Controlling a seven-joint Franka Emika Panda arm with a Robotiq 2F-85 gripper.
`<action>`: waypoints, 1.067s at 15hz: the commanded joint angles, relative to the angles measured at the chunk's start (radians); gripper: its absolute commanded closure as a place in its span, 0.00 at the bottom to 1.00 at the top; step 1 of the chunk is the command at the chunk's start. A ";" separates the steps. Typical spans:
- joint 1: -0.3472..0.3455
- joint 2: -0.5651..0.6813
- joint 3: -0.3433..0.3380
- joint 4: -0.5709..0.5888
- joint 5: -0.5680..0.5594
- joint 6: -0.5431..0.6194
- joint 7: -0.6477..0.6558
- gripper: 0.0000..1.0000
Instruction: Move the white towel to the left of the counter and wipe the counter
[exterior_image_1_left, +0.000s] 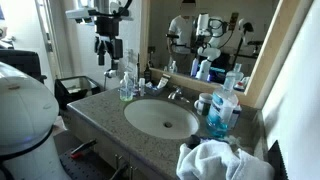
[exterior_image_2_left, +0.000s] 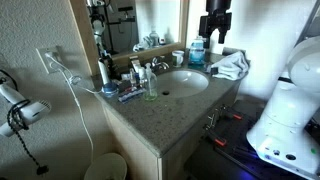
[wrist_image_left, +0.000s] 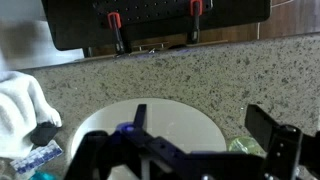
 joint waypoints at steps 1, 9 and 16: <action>-0.008 0.000 0.006 0.002 0.004 -0.002 -0.005 0.00; -0.171 0.153 -0.073 0.000 -0.092 0.227 0.060 0.00; -0.367 0.385 -0.156 0.008 -0.218 0.527 0.202 0.00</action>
